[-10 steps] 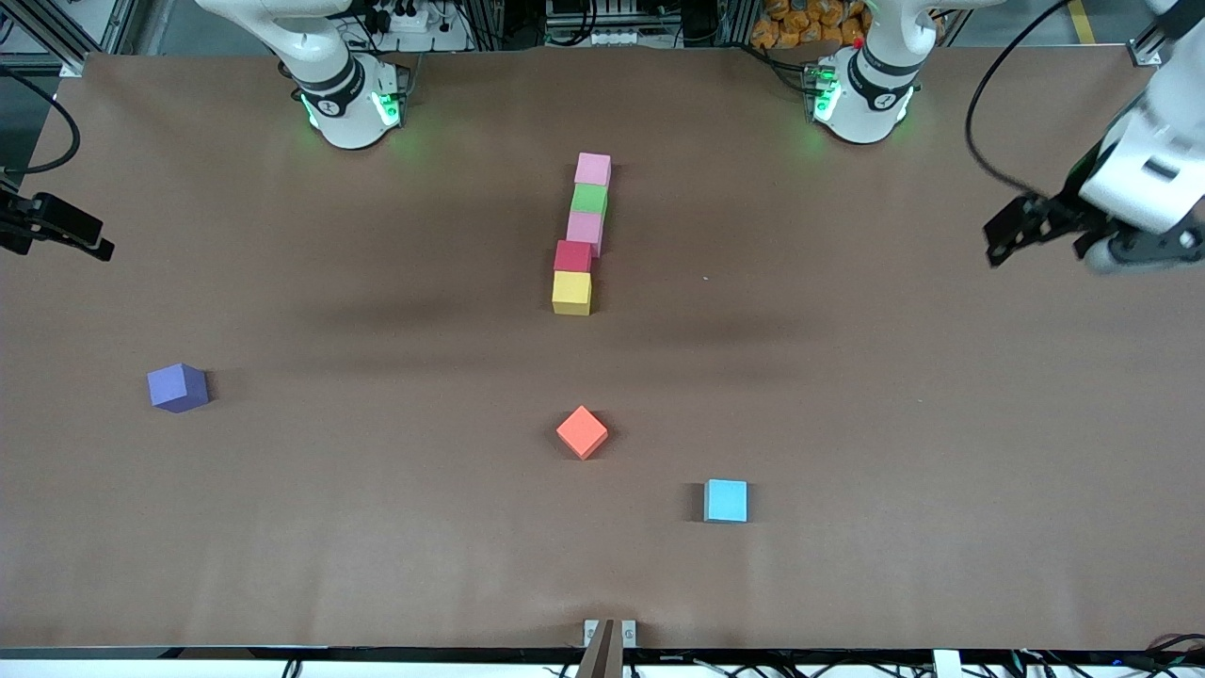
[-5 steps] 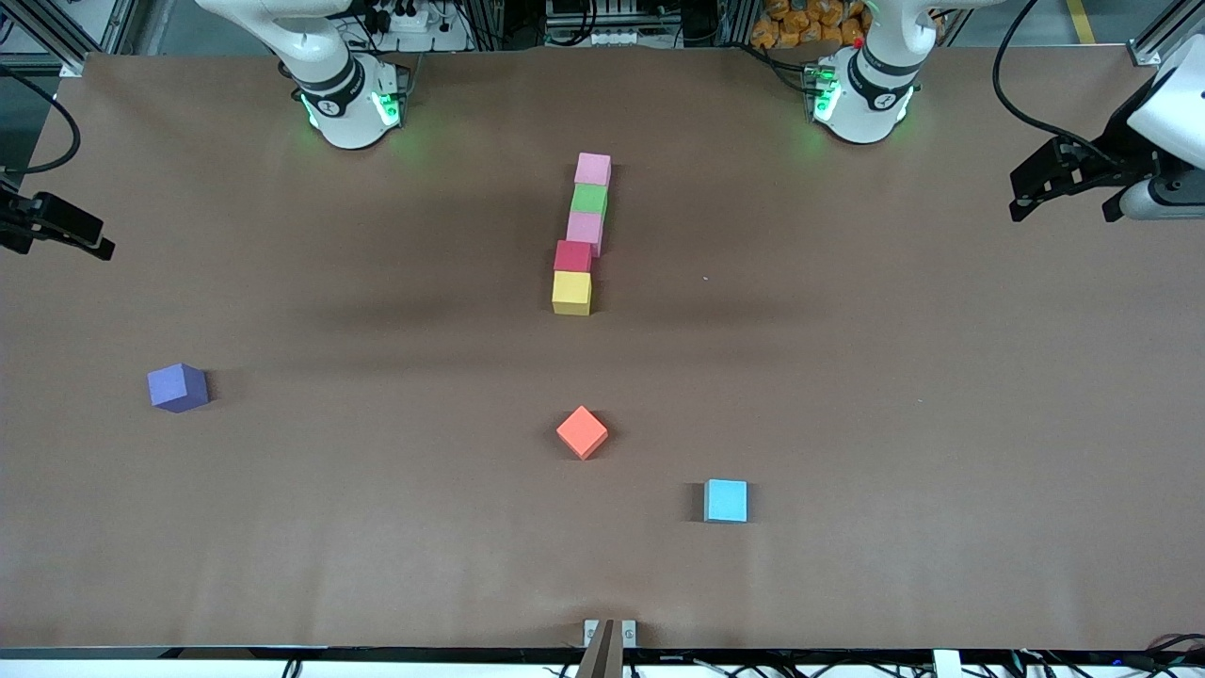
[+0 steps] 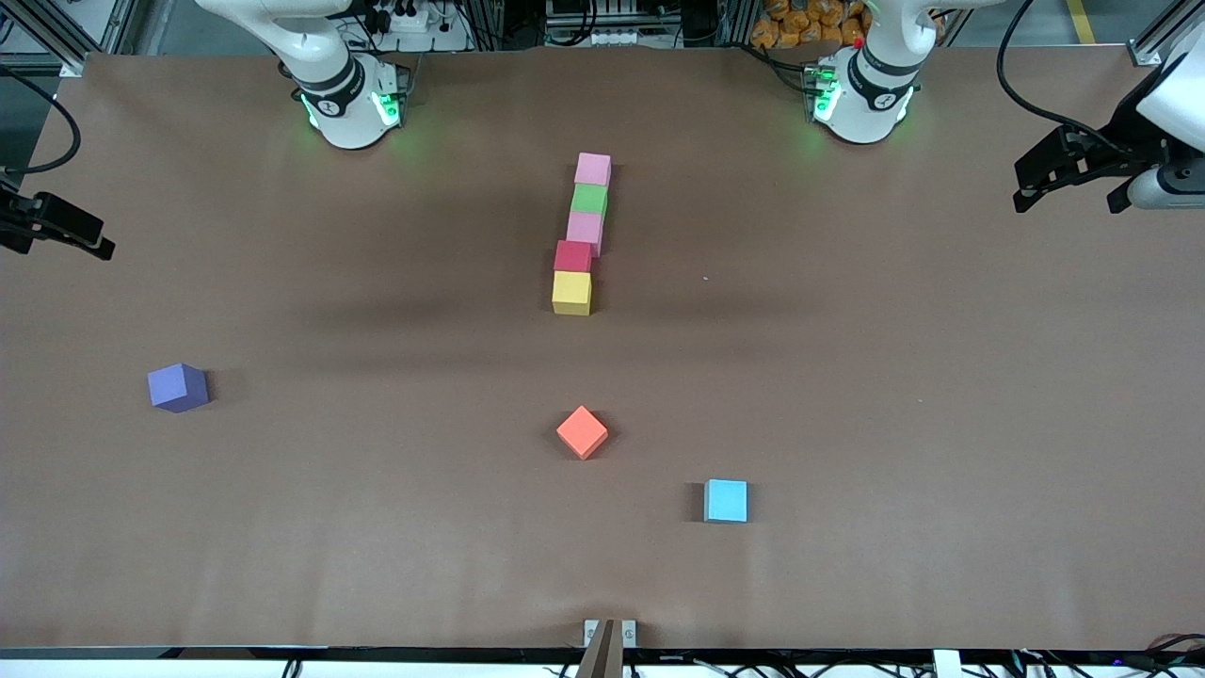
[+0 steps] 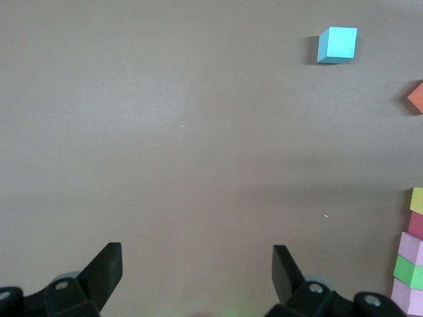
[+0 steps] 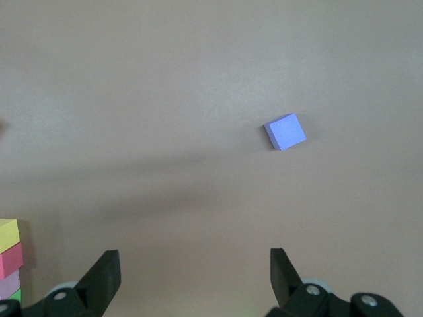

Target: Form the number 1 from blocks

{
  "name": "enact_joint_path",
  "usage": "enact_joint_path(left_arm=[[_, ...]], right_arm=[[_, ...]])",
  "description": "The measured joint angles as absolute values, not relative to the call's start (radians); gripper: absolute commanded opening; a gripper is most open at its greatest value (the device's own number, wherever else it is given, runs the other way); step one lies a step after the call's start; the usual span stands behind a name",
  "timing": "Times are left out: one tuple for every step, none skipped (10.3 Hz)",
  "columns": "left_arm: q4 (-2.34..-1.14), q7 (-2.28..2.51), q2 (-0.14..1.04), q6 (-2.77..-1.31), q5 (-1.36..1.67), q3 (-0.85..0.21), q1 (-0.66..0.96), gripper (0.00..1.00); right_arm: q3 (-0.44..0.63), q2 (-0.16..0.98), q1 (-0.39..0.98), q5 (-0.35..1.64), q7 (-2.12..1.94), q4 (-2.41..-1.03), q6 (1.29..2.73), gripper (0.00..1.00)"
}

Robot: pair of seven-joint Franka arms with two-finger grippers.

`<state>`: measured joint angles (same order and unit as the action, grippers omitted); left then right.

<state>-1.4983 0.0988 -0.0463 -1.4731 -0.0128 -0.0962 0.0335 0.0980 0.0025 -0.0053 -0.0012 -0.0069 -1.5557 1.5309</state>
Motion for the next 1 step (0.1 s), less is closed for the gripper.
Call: enact_joint_path(left_arm=[[-1.498,0.099,-0.046,-1.473,-0.013,-0.097,0.034,1.00]], right_arm=[[0.098,0.003,-0.005,-0.001,-0.007,-1.556,1.531,1.00]])
